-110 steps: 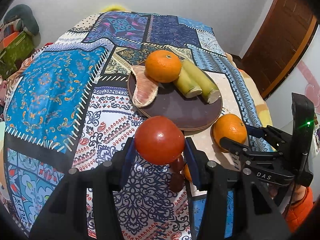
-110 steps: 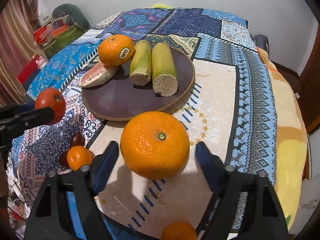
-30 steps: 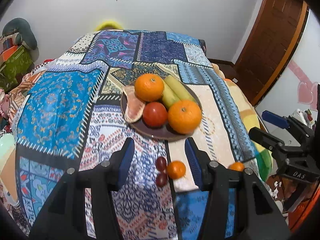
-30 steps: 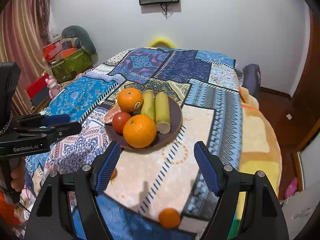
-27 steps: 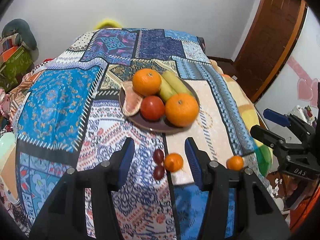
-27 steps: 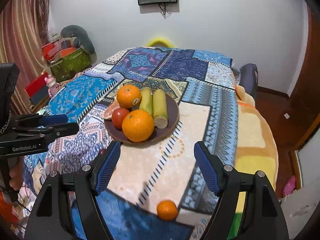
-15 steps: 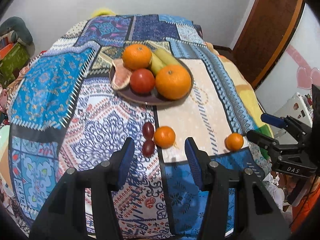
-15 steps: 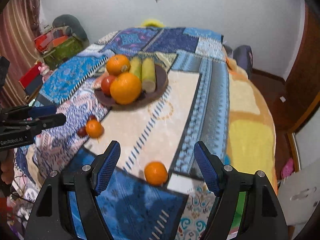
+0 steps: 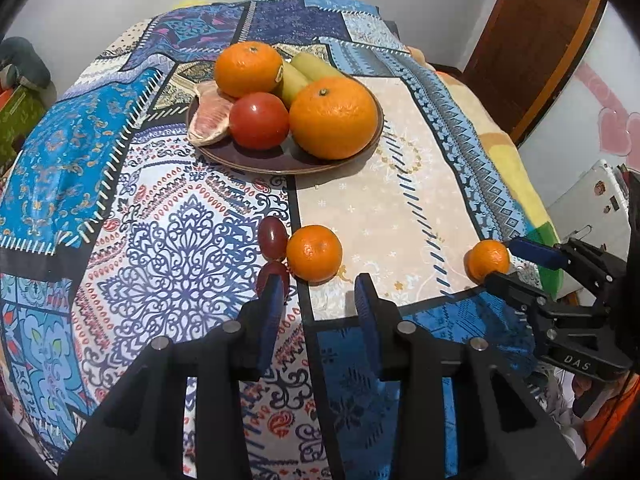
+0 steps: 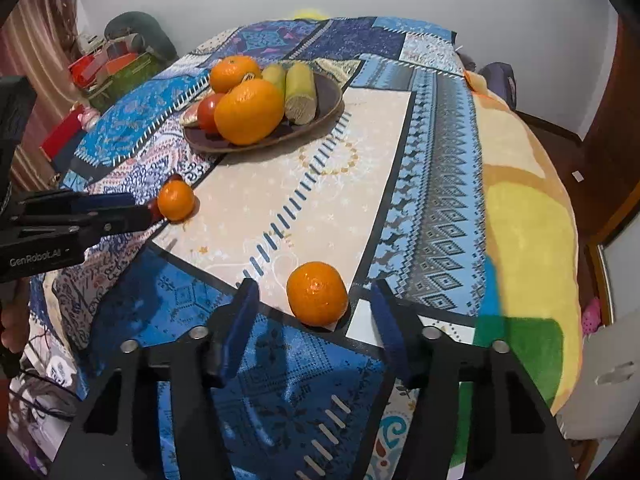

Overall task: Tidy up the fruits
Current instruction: 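Move the left tool to a small mandarin while the right tool approaches another mandarin, then close the left tool on its mandarin while the right tool grasps the other mandarin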

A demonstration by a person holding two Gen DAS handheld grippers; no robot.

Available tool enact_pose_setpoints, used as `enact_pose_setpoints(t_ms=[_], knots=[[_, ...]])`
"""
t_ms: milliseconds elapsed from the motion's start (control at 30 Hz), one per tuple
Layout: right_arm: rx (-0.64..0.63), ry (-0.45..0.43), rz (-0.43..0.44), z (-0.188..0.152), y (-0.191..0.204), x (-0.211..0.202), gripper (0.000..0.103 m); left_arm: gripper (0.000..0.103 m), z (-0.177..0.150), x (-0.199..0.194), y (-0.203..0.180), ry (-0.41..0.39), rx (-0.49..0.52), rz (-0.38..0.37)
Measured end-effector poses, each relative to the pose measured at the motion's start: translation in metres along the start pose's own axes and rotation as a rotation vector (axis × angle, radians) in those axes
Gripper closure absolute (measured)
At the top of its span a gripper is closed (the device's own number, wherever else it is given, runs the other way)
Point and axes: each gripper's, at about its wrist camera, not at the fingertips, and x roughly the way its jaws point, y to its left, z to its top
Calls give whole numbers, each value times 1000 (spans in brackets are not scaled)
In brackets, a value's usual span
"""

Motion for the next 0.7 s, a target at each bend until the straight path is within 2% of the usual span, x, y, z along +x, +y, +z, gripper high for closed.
enact_pose_setpoints(t_ms=[133, 467, 633, 700], knots=[[18, 14, 23, -2, -4, 7, 52, 66, 5, 7, 0, 6, -3, 1], [33, 30, 58, -4, -8, 17, 69, 66, 15, 16, -6, -4, 24, 25], [34, 20, 66, -3, -9, 15, 70, 80, 17, 16, -10, -26, 50, 67], [36, 17, 71, -2, -9, 14, 70, 80, 18, 16, -9, -29, 53, 65]])
